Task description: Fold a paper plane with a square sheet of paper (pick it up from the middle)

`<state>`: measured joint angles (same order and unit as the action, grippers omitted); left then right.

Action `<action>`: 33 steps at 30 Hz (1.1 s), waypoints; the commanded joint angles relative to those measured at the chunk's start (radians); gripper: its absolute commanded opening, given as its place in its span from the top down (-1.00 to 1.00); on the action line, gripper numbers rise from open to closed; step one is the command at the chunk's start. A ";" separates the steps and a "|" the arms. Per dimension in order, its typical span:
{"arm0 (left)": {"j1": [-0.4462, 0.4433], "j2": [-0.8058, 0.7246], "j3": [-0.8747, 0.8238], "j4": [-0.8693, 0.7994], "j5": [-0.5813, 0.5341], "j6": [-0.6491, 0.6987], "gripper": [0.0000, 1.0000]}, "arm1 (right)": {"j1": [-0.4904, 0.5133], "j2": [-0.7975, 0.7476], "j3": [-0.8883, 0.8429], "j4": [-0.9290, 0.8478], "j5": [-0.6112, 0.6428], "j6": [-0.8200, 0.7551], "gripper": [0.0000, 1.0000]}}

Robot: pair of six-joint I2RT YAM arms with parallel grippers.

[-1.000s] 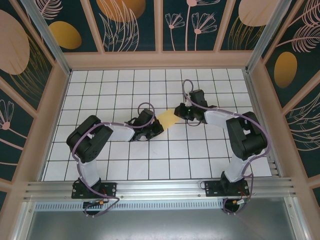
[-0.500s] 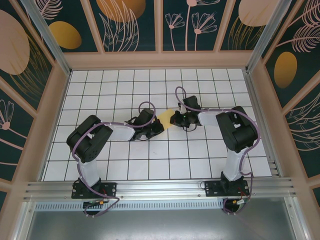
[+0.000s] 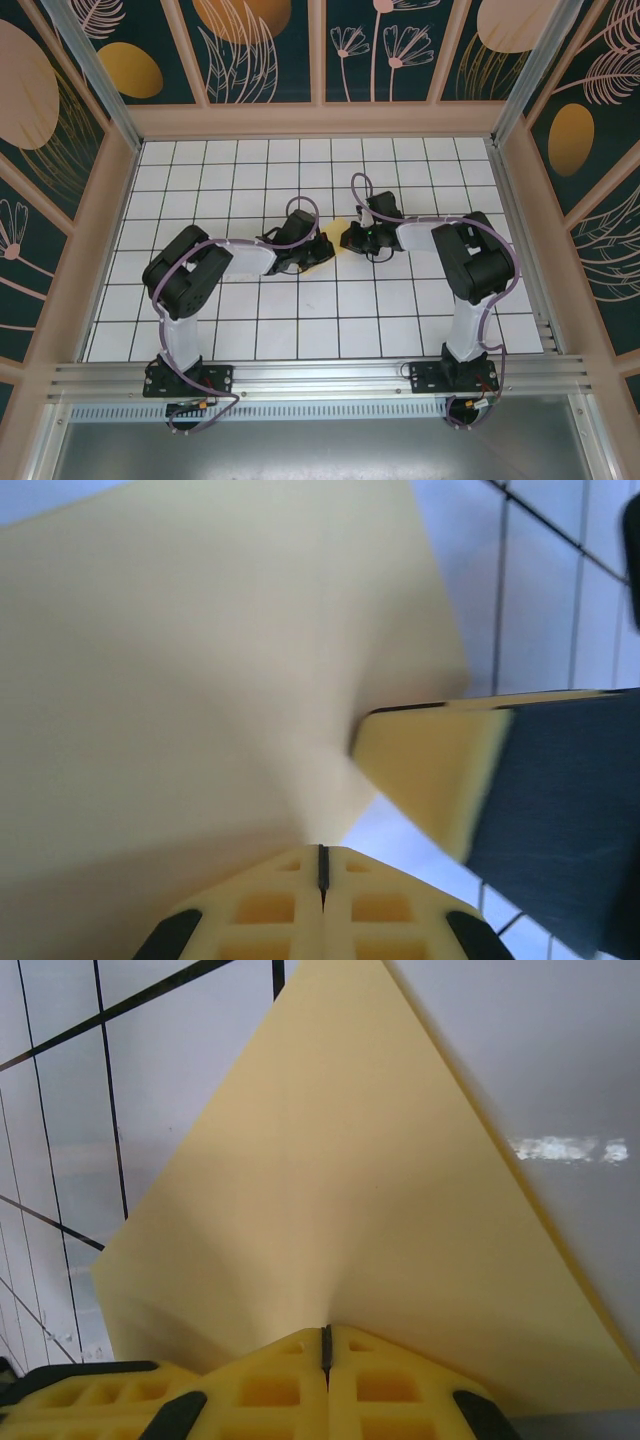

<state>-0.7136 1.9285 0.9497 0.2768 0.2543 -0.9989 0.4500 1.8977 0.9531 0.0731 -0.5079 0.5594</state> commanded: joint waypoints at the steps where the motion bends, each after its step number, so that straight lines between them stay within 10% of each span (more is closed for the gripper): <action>1: -0.004 0.020 -0.007 -0.039 0.000 0.012 1.00 | 0.004 0.068 -0.024 -0.070 0.037 0.000 1.00; 33: 0.011 -0.161 -0.306 -0.115 -0.081 0.045 1.00 | -0.031 0.124 -0.042 -0.137 0.107 -0.026 1.00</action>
<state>-0.7139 1.7672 0.7090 0.3302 0.2218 -0.9615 0.4297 1.9205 0.9600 0.0753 -0.5526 0.5583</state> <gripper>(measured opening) 0.067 0.055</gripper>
